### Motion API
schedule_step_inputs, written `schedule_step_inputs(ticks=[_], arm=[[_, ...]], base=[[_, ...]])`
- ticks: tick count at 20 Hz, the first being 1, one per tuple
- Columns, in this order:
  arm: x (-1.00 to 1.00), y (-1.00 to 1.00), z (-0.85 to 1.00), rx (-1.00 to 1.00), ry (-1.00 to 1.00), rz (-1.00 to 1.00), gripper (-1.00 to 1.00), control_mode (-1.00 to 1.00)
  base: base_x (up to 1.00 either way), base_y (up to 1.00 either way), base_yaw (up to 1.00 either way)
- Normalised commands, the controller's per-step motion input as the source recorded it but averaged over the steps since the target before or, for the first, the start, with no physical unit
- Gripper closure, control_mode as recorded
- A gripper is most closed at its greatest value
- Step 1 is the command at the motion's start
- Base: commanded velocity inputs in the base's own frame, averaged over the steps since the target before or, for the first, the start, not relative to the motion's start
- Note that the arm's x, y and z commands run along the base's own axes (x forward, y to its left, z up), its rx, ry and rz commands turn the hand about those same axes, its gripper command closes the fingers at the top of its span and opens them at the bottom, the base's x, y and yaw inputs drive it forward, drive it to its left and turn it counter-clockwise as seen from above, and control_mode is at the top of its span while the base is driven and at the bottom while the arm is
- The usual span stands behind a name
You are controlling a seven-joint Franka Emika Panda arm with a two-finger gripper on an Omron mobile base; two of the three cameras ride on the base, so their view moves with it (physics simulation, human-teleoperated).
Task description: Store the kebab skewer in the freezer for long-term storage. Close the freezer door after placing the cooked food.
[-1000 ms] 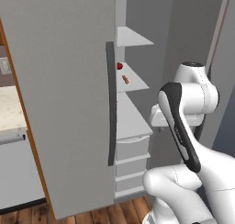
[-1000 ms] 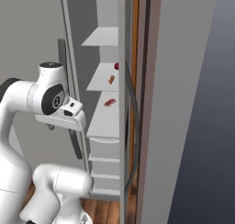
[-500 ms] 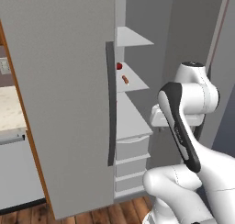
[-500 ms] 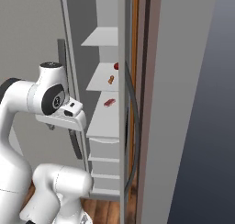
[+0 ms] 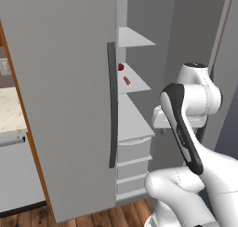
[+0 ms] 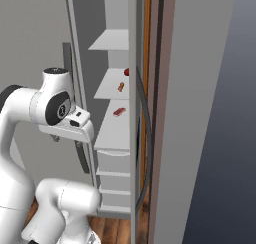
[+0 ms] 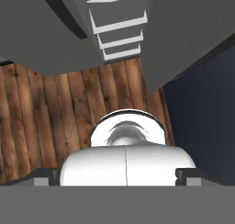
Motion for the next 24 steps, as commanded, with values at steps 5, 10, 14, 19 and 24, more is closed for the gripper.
schedule_step_inputs(ticks=[5,10,14,19,24], arm=[[-0.19,-0.01,0.02,0.00,-0.12,0.00,-1.00,-1.00],[-0.41,-0.40,0.16,0.00,-0.11,0.00,-1.00,-1.00],[-0.20,-0.55,0.19,0.00,-0.05,0.00,-1.00,-1.00],[-0.05,-0.73,0.07,0.03,-0.03,0.02,-1.00,-1.00],[0.20,-0.87,0.00,0.20,0.01,0.08,-1.00,-1.00]], base=[[0.00,0.00,0.00],[0.00,0.00,0.00],[0.00,0.00,0.00],[0.00,0.00,0.00],[0.00,0.00,0.00]])
